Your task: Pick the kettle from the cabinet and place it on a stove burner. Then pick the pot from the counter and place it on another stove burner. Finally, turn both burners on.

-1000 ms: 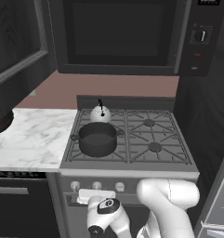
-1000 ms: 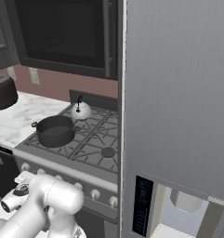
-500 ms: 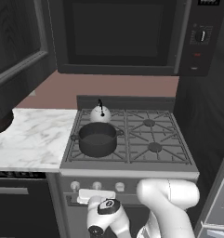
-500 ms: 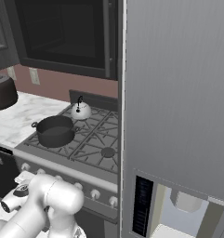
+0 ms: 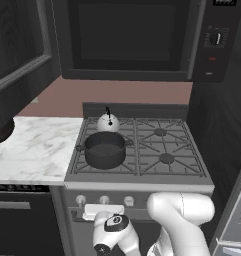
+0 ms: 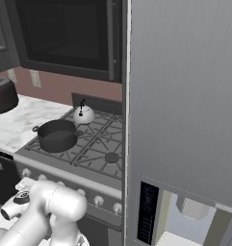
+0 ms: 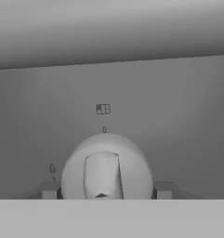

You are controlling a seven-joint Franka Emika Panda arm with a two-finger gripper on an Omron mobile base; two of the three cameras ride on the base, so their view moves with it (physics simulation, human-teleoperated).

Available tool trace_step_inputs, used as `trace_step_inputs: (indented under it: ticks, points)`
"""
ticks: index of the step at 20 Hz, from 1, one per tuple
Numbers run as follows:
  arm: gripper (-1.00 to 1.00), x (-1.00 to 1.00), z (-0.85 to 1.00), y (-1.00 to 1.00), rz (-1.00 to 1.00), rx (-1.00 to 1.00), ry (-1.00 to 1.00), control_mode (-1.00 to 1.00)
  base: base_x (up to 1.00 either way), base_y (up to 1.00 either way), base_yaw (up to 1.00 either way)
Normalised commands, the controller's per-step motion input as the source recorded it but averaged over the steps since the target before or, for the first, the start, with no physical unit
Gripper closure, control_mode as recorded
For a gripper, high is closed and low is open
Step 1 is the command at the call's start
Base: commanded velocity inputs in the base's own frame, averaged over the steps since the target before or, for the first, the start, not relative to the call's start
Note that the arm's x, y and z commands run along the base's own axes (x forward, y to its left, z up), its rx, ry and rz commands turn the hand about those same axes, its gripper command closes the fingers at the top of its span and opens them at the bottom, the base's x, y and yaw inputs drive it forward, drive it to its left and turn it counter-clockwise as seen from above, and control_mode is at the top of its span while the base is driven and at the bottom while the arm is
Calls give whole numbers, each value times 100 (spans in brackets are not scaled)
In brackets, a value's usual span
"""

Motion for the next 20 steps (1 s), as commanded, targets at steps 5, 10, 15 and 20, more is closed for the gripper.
trace_step_inputs:
  ticks: [5, 10, 15, 20]
  points:
    - [100, 0, 14, 0, 0, -17, 0, -100, 0, 0, 0]
    - [100, 0, 13, 0, 0, -15, 1, -100, 0, 0, 0]
    - [100, 0, 13, 0, 0, -14, 5, -100, 0, 0, 0]
    - [100, 0, 17, 0, 0, -15, 8, -100, 0, 0, 0]
